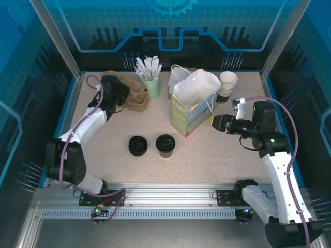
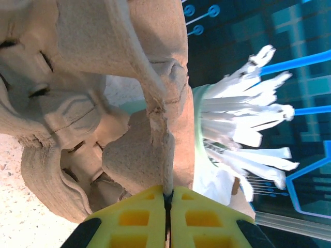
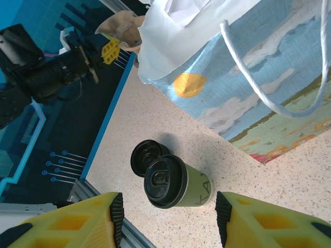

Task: Pack the takeout coffee

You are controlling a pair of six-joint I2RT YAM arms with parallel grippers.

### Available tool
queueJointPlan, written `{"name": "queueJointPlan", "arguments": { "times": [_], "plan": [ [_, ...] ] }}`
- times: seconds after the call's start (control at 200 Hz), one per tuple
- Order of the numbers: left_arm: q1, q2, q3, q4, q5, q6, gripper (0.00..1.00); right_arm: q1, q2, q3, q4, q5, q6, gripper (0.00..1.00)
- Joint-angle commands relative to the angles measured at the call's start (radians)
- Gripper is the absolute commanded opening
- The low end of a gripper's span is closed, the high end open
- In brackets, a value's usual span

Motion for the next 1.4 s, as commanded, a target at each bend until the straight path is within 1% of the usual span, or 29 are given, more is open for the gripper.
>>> {"name": "queueJointPlan", "arguments": {
  "times": [0.0, 0.105, 0.215, 0.365, 0.42, 0.56, 0.805, 0.926, 1.031, 1.141, 1.266, 1.396],
  "plan": [
    [0.011, -0.120, -0.001, -0.065, -0.040, 0.064, 0.08, -0.020, -0.026, 0.028, -0.012, -0.044, 0.001, 0.52],
    [0.010, -0.218, 0.024, -0.145, -0.034, 0.117, 0.07, -0.021, -0.039, 0.048, 0.003, -0.058, -0.001, 0.52],
    [0.006, -0.307, 0.074, -0.222, 0.012, 0.190, 0.05, -0.020, -0.044, 0.070, 0.032, -0.084, 0.002, 0.52],
    [-0.030, -0.381, 0.157, -0.289, 0.128, 0.315, 0.04, -0.020, -0.029, 0.101, 0.092, -0.131, 0.030, 0.53],
    [-0.042, -0.393, 0.183, -0.289, 0.210, 0.346, 0.04, -0.021, -0.019, 0.112, 0.119, -0.152, 0.048, 0.53],
    [-0.080, -0.386, 0.240, -0.267, 0.405, 0.369, 0.03, -0.018, 0.013, 0.141, 0.191, -0.206, 0.116, 0.54],
    [-0.251, -0.338, 0.333, -0.249, 0.567, 0.491, 0.05, 0.001, 0.043, 0.201, 0.248, -0.243, 0.151, 0.54],
    [-0.300, -0.295, 0.345, -0.194, 0.694, 0.505, 0.04, 0.016, 0.063, 0.241, 0.263, -0.271, 0.154, 0.56],
    [-0.335, -0.267, 0.348, -0.138, 0.776, 0.510, 0.04, 0.031, 0.069, 0.278, 0.262, -0.280, 0.142, 0.57],
    [-0.359, -0.245, 0.354, -0.088, 0.839, 0.507, 0.03, 0.053, 0.068, 0.306, 0.263, -0.295, 0.112, 0.57],
    [-0.386, -0.226, 0.359, -0.045, 0.895, 0.507, 0.03, 0.073, 0.074, 0.349, 0.214, -0.308, 0.062, 0.57],
    [-0.406, -0.214, 0.361, -0.034, 0.923, 0.514, 0.02, 0.083, 0.074, 0.373, 0.182, -0.315, 0.035, 0.56]
  ]
}}
